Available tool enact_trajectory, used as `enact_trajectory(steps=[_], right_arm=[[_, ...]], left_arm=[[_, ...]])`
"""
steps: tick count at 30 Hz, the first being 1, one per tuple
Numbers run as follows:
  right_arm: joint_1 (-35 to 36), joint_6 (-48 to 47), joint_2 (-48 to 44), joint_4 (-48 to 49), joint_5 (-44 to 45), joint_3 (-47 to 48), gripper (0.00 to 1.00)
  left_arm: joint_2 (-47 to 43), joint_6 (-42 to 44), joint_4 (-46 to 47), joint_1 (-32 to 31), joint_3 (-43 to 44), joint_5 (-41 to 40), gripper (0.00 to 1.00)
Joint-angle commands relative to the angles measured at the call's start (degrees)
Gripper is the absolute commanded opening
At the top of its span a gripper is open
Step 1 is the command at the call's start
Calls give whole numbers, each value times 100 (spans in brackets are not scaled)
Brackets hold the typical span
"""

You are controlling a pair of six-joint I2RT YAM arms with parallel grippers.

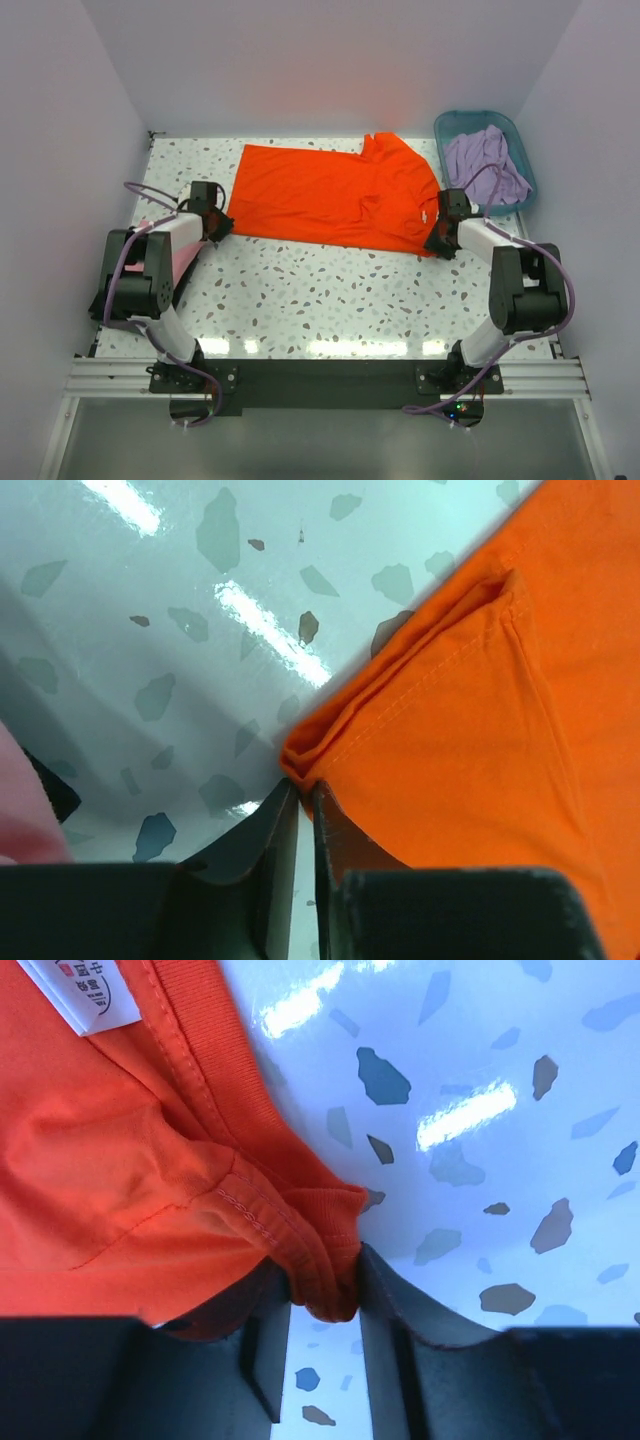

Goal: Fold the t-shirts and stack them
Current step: Fold the tshirt

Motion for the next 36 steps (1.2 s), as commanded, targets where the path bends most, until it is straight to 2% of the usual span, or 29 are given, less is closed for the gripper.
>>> enact_trajectory(steps=[1, 2, 4, 9, 18, 26, 32, 35, 36], right_arm=[[-146, 19, -13, 303, 152, -88, 28], [-173, 10, -57, 295, 143, -114, 26], [-269, -16, -118, 260, 91, -114, 19], [-340, -122, -338, -82, -94, 17, 3], [-612, -104, -1269, -671, -305, -228, 2], [-761, -105, -2552, -1278, -568, -729, 3], [-779, -34, -3632, -2059, -789, -940, 7], [-779, 27, -3967, -2376, -990, -914, 24], [-779, 71, -4125, -2464, -1008, -862, 39]], left_arm=[[225, -19, -142, 32, 171, -264, 14], [234, -27, -212, 32, 198, -291, 7], [251, -36, -283, 32, 277, -335, 0], [15, -115, -537, 15, 304, -501, 0], [-968, -511, -1170, -46, -223, -949, 0], [-2147, -827, -1662, -73, -1145, -1108, 0], [-3307, -1073, -2128, -91, -1831, -1126, 0], [-3869, -1126, -2330, -91, -2042, -1143, 0], [-4079, -1109, -2392, -91, -2043, -1143, 3]])
